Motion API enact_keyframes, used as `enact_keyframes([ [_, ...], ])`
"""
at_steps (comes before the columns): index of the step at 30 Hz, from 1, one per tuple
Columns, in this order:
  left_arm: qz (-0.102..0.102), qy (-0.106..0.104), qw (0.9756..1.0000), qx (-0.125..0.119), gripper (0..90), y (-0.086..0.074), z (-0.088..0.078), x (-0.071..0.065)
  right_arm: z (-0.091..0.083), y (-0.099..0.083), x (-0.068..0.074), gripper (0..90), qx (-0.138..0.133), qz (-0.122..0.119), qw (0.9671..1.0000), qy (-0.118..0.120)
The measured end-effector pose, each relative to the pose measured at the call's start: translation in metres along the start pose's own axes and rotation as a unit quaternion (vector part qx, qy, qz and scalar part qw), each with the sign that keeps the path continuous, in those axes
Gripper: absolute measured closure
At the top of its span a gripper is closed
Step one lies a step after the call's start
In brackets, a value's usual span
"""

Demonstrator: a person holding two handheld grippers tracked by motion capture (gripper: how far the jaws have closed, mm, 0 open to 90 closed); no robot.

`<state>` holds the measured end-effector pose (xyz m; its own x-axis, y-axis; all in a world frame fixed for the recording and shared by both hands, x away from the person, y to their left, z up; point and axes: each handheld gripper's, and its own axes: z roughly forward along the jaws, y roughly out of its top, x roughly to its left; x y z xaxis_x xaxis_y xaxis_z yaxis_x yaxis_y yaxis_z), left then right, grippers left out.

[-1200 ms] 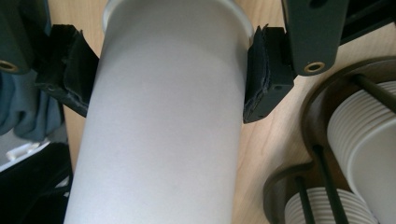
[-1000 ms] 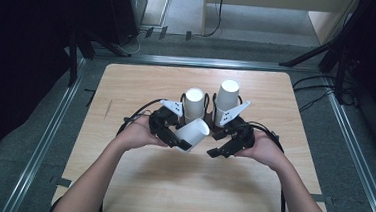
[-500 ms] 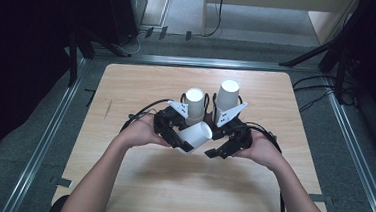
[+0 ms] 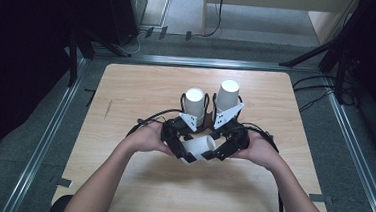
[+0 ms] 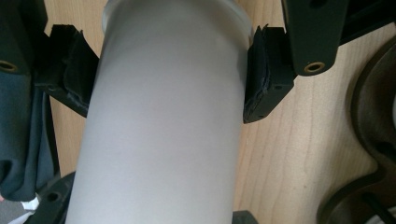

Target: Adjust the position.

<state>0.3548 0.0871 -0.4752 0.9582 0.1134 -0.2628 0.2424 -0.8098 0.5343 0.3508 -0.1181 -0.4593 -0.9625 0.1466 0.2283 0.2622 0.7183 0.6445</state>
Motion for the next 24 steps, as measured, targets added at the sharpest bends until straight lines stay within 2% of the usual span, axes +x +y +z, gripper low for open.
enact_keyframes([
  [5,0.01,0.0,0.9999,0.002,27.4,0.0012,0.0024,-0.0022,0.0034,0.0013,0.001,28.8,0.006,-0.003,0.9999,0.008],
  [7,0.014,0.0,0.9999,0.001,27.4,0.0012,0.0021,-0.0026,0.0045,0.0018,0.0016,32.2,0.007,-0.005,0.9999,0.013],
  [12,0.015,-0.001,0.9999,-0.001,27.5,0.0007,0.0011,-0.0025,0.0046,0.0022,0.0016,32.9,0.004,-0.007,0.9999,0.015],
  [14,0.012,-0.003,0.9999,-0.003,26.5,0.0003,0.0013,-0.0019,0.0041,0.0023,0.0023,33.1,0.006,-0.003,0.9999,0.016],
  [17,-0.004,0.0,0.9999,-0.011,24.3,0.0001,0.0016,-0.0008,0.0031,0.0021,0.0019,32.9,0.007,0.0,0.9999,0.016],
  [18,-0.007,0.004,0.9999,-0.014,23.1,0.0002,0.001,-0.0005,0.0021,0.0019,0.0021,32.9,0.005,0.0,0.9999,0.011],
  [20,-0.024,0.025,0.9992,-0.021,12.5,0.001,0.0001,0.0006,-0.0007,0.0018,0.0006,32.8,-0.001,-0.001,1.0,0.009],
  [23,-0.026,0.026,0.9988,-0.034,11.8,0.0006,-0.0023,0.0009,-0.0046,0.0008,-0.0011,32.8,-0.006,0.0,1.0,0.005],
  [24,-0.027,0.03,0.9982,-0.045,12.2,0.0,-0.0053,0.0013,-0.0051,0.0001,-0.0018,32.8,-0.007,0.0,1.0,0.002],
])
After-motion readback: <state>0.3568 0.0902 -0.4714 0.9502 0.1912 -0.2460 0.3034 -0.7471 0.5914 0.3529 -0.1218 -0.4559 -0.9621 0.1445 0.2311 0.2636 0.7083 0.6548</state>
